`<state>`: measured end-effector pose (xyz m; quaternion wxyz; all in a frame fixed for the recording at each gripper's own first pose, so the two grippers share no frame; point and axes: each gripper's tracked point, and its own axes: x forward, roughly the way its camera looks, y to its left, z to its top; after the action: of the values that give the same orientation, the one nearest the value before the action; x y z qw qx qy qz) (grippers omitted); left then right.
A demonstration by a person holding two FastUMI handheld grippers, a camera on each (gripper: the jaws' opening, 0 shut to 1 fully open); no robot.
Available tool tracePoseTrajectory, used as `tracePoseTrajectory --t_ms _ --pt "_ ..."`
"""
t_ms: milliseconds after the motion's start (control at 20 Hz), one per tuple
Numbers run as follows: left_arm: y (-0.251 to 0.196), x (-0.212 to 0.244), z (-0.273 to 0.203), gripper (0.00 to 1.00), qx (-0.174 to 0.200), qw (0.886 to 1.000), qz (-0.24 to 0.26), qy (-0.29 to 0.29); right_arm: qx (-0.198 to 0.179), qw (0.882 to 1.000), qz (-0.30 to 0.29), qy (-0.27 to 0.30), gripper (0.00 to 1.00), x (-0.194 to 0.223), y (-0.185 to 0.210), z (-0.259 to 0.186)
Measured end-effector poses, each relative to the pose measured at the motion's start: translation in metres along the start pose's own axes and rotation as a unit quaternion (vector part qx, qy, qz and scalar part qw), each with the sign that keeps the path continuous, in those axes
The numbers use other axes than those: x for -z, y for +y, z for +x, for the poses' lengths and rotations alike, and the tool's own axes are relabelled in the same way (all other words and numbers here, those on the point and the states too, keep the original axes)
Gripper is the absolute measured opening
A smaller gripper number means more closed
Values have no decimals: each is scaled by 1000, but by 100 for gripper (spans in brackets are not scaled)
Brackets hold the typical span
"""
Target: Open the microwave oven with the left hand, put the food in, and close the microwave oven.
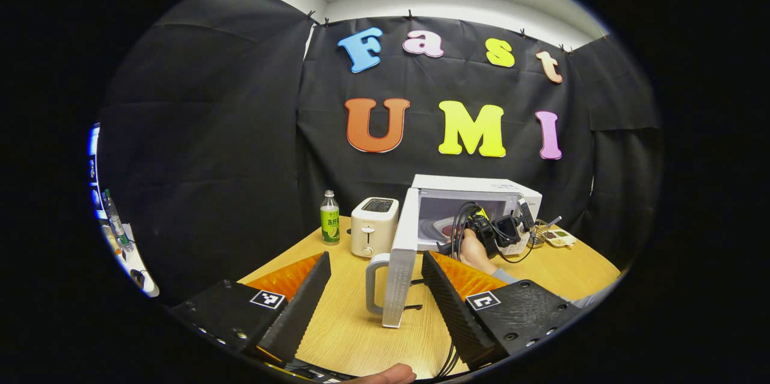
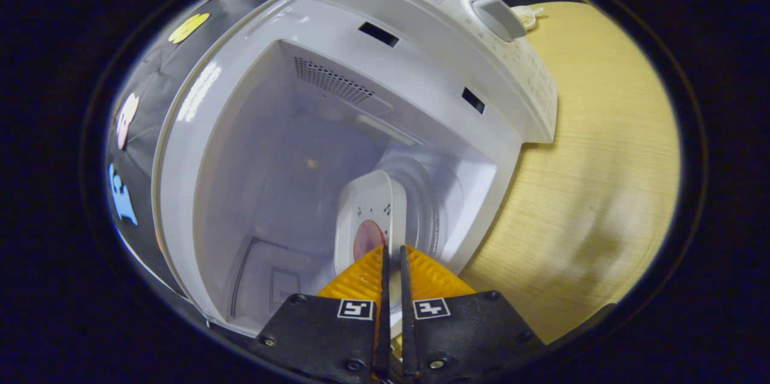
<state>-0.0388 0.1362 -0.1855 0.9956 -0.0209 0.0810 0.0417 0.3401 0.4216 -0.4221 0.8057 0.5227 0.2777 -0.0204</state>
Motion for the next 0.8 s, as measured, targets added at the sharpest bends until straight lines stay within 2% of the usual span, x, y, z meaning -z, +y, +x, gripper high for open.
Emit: tracePoseTrajectory --t_ms 50,100,150,200,250,300,400,450,500,550,600,650,700,750,800 --pt "1 0 0 94 -1 1000 1 -1 -2 1000 -21 -5 12 -2 2 0" --pt "2 1 1 94 -3 1000 2 -1 -6 999 -46 -11 1 -4 4 -2" --pt "3 1 1 93 -6 1000 2 -1 -11 997 -77 -13 14 -6 6 -4" --pt "5 1 1 93 -8 1000 1 -1 -19 994 -110 -13 19 -5 9 -6" --pt "7 1 1 94 -11 1000 -1 -3 -32 990 -139 -17 27 -8 15 -8" --pt "9 0 0 93 -14 1000 -3 -4 -39 985 -169 -23 28 -10 18 -12" --pt "14 0 -1 93 -18 1000 -8 -9 -54 973 -221 -27 37 -13 22 -25" --pt "16 -1 -1 93 -19 1000 -12 -11 -65 967 -244 -27 44 -15 25 -34" --pt "18 -2 -3 94 -17 1000 -16 -15 -77 961 -264 -28 71 -19 30 -44" --pt "21 -2 -5 94 -19 999 -19 -18 -86 955 -283 -26 77 -22 32 -55" --pt "27 -4 -6 94 -22 999 -21 -23 -93 949 -302 -24 77 -25 31 -65" --pt "32 -5 -8 94 -27 999 -21 -25 -101 943 -317 -22 94 -27 30 -76" --pt "38 -5 -8 93 -31 999 -22 -26 -110 937 -330 -23 100 -33 31 -90" --pt "43 -5 -8 93 -33 999 -23 -26 -118 931 -343 -29 100 -41 32 -104" --pt "47 -3 -7 93 -34 999 -25 -26 -128 924 -359 -32 89 -48 34 -118"
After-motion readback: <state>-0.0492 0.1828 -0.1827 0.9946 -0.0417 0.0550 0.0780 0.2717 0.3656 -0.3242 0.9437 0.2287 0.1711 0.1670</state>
